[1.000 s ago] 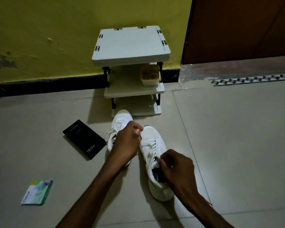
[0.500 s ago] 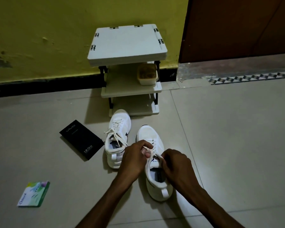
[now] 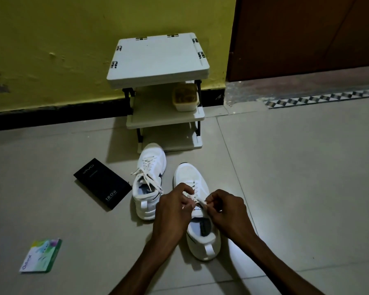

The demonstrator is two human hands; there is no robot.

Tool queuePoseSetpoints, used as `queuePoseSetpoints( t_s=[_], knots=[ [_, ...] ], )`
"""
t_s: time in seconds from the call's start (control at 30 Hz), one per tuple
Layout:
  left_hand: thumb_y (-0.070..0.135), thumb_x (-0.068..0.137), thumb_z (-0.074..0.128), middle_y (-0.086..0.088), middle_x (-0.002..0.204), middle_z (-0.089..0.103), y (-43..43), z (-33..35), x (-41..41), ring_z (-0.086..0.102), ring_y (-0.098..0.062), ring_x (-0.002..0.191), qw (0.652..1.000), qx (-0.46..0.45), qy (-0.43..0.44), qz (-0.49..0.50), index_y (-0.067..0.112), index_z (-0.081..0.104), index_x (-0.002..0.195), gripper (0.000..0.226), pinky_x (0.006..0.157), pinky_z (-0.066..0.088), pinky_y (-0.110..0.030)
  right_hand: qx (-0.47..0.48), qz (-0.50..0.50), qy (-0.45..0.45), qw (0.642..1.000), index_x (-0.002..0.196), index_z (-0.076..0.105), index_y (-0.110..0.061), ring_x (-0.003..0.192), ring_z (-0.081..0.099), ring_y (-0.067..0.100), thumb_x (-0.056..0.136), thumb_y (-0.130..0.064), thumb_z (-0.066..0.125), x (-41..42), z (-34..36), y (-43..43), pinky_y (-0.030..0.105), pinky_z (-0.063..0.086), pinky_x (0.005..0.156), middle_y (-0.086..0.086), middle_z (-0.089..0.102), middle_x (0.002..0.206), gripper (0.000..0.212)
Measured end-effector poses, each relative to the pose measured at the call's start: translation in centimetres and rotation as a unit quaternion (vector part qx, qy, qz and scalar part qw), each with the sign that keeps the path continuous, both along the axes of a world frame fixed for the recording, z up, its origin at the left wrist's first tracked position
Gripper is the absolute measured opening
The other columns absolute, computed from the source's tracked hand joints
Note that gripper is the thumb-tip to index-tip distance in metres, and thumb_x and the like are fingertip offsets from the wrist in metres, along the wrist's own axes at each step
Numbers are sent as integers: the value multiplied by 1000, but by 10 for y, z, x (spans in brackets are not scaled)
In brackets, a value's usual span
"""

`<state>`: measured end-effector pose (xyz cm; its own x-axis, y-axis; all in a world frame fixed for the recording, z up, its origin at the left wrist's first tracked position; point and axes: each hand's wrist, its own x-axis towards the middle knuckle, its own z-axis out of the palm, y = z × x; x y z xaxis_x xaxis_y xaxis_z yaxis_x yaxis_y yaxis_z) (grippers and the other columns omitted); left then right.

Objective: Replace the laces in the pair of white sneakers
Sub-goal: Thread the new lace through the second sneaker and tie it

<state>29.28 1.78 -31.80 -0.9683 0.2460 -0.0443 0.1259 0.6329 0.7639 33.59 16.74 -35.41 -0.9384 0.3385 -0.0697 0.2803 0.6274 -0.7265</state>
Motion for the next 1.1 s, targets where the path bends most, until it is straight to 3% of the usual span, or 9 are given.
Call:
queuePoseSetpoints(
  t_s=[0.1,0.2,0.37,0.57,0.67,0.9,1.1],
  knots=[
    [8,75,75,13,65,67,-7,-4,-4,64,1,65,1000,12,5,2,28,66,79,23,68,54,-25,-9,9,-5,1000,77,63,-27,64,60,1,76,-22,73,-1,1,1,14,45,60,-11,65,69,11],
    [9,76,74,13,72,70,-13,-7,-3,66,-1,70,999,26,16,-15,25,70,75,17,70,53,-24,-4,12,-8,1000,76,62,-28,64,58,0,77,-23,73,-2,1,2,9,39,55,-12,63,68,12],
    [10,75,73,13,75,69,-2,-13,11,65,-3,72,999,11,44,0,29,71,86,23,69,54,-26,-13,11,4,1000,79,64,-24,64,60,3,75,-24,73,-4,0,3,18,48,60,-10,65,69,10],
    [23,80,69,7,85,71,14,-18,17,66,-13,82,997,-47,34,49,37,58,112,36,69,50,-28,-34,5,-10,999,81,65,-24,64,61,1,73,-25,74,-6,0,6,14,47,60,-11,66,70,12],
    [29,81,68,10,85,71,16,-23,19,66,-14,86,995,-58,50,67,38,56,110,33,73,51,-36,-45,8,-17,999,81,67,-25,65,62,-1,74,-23,76,-6,-1,9,19,51,65,-12,68,72,12],
    [30,85,70,9,92,73,23,-29,24,67,-14,91,991,-36,78,99,36,58,109,28,75,51,-33,-49,25,-19,998,80,73,-26,66,64,-2,74,-24,78,-8,-3,11,17,52,64,-13,70,71,7],
    [30,83,63,9,83,72,28,-36,25,68,-22,79,988,-63,127,62,33,57,100,18,67,53,-41,-38,40,-30,998,79,75,-28,68,66,-1,77,-25,76,-10,0,12,18,54,67,-12,72,72,4]
  ],
)
